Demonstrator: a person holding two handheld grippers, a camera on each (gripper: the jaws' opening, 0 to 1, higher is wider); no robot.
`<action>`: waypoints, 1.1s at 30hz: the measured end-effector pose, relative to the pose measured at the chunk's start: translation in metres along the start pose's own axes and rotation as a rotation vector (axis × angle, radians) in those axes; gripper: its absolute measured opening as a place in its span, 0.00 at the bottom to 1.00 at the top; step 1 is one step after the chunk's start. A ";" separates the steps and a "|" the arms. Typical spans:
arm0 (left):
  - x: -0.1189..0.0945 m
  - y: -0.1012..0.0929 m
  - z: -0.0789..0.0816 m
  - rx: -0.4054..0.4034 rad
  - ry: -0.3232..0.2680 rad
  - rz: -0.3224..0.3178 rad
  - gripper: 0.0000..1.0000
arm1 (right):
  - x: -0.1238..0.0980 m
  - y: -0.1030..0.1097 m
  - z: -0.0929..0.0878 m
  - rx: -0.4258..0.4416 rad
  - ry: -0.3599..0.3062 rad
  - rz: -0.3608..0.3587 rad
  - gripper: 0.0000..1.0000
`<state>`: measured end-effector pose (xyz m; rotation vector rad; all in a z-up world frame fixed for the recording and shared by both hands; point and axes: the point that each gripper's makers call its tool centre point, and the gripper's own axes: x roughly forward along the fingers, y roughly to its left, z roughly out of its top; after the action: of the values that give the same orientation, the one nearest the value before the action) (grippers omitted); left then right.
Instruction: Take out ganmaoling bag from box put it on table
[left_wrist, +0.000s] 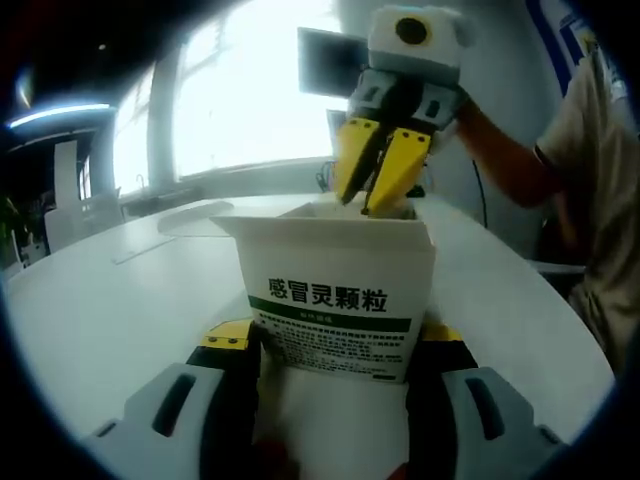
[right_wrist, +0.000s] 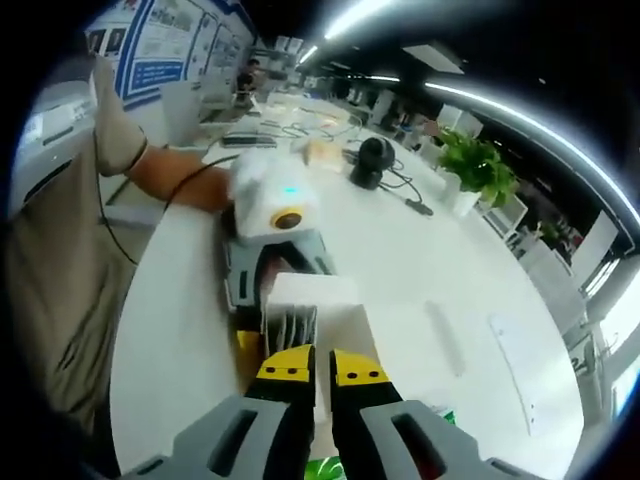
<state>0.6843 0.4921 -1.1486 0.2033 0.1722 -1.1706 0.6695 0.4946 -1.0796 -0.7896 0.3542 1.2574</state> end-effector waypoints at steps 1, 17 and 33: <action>0.000 0.000 0.000 0.000 0.000 0.000 0.49 | 0.001 0.001 0.000 -0.002 0.001 0.004 0.02; 0.000 0.000 0.000 0.001 0.000 0.000 0.49 | 0.020 -0.002 -0.015 0.011 0.079 0.037 0.02; 0.000 0.000 0.000 0.001 -0.001 -0.001 0.49 | 0.034 0.002 -0.023 0.062 0.133 0.089 0.00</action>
<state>0.6840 0.4918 -1.1487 0.2038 0.1711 -1.1717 0.6822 0.5026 -1.1180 -0.8135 0.5392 1.2735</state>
